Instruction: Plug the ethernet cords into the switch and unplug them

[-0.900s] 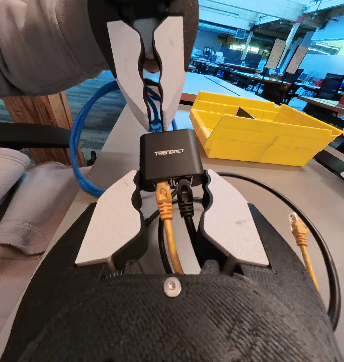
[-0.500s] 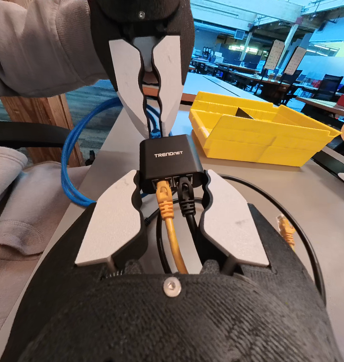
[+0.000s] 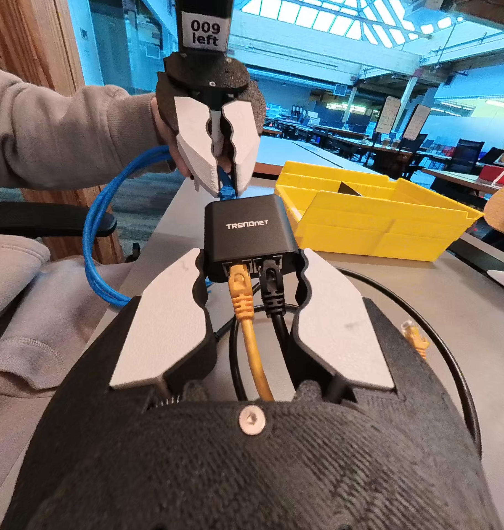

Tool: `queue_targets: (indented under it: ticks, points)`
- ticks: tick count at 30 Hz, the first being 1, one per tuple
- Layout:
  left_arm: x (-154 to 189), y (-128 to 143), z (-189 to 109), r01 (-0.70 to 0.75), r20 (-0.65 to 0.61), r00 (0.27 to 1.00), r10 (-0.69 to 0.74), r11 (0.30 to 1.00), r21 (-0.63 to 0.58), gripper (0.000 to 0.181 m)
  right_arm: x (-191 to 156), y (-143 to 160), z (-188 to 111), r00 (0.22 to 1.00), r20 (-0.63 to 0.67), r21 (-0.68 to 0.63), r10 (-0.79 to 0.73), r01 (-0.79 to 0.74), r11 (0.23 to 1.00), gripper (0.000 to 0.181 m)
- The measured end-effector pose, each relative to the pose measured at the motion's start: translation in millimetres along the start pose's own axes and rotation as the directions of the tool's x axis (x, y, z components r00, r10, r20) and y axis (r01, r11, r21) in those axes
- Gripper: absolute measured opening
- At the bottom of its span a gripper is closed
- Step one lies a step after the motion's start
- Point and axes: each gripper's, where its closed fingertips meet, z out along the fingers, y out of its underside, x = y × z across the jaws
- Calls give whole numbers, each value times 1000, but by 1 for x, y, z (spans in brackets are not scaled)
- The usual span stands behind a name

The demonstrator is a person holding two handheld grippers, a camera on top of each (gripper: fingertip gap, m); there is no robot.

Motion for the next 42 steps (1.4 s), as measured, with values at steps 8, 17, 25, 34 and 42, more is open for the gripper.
queue_targets:
  ticks: [8,17,25,34,42]
  points:
    - [2,1,2,-61,19,998,62,997,-36,9,-1,2,2,1000,15,-18,8,-7,1000,61]
    - [-8,-31,-50,-7,105,994,-25,955,297,43,-9,-10,11,1000,6,47,-26,26,999,61]
    - [-43,-12,-200,-39,224,865,-449,384,922,39,-3,-96,2,968,-84,118,-238,247,962,61]
    - [-47,60,-87,119,342,877,-338,842,527,48,83,-247,-100,834,-463,239,-300,444,864,61]
    - [-47,77,-65,222,281,878,-386,851,476,56,168,-281,-163,714,-617,25,-331,438,899,61]
